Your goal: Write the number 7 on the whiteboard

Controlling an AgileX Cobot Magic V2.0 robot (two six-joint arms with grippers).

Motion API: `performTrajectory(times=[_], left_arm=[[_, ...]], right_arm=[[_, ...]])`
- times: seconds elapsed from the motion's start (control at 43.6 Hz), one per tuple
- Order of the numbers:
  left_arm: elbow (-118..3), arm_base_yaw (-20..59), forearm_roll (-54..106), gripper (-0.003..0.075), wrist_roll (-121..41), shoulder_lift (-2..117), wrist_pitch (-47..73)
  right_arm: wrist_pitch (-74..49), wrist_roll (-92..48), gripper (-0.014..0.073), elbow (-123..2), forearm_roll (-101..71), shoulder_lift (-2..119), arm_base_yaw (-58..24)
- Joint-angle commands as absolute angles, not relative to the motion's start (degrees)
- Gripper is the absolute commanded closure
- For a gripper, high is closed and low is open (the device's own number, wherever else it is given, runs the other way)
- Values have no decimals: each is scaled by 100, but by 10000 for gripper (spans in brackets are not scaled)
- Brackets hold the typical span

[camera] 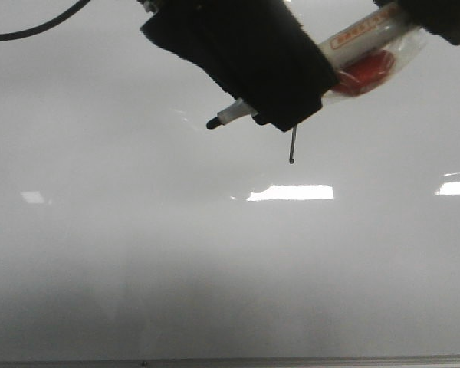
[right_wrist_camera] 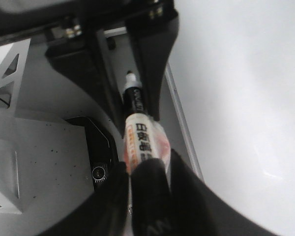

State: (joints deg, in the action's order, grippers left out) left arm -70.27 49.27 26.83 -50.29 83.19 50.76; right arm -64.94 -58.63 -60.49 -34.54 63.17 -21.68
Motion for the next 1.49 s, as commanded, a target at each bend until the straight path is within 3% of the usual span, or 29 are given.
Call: performTrajectory(times=[0.0,0.115,0.481,0.665,0.894,1.146,1.467], left_arm=[[-7231,4953,2916,623,-4927,8141,4836],[-7304,4944,2282,623,-4146,8096,4836],[-7605,4930,-2276,623,198,7821,5898],[-7349,4422,-2889,623,834,7561,6280],[-6553,2839,-2261,623,1031,7214,5130],[-5256,1169,-1230,623,1031,6773,2838],[-4065,136,-380,623,1031,6989,-168]], right_arm=[[-6369,-5855,134,-6202,-3745,6209,-2170],[-6383,-5540,-6,-6264,-3628,6134,-2034],[-6344,-4077,-8,-6284,-2985,5731,-1141],[-6350,-4077,-8,-6284,-2973,5742,-1084],[-6350,-4077,-8,-6284,-2973,5742,-1084],[-6284,-4077,-8,-6284,-2973,5742,-1084],[-6235,-4077,-8,-6284,-2973,5761,-1084]])
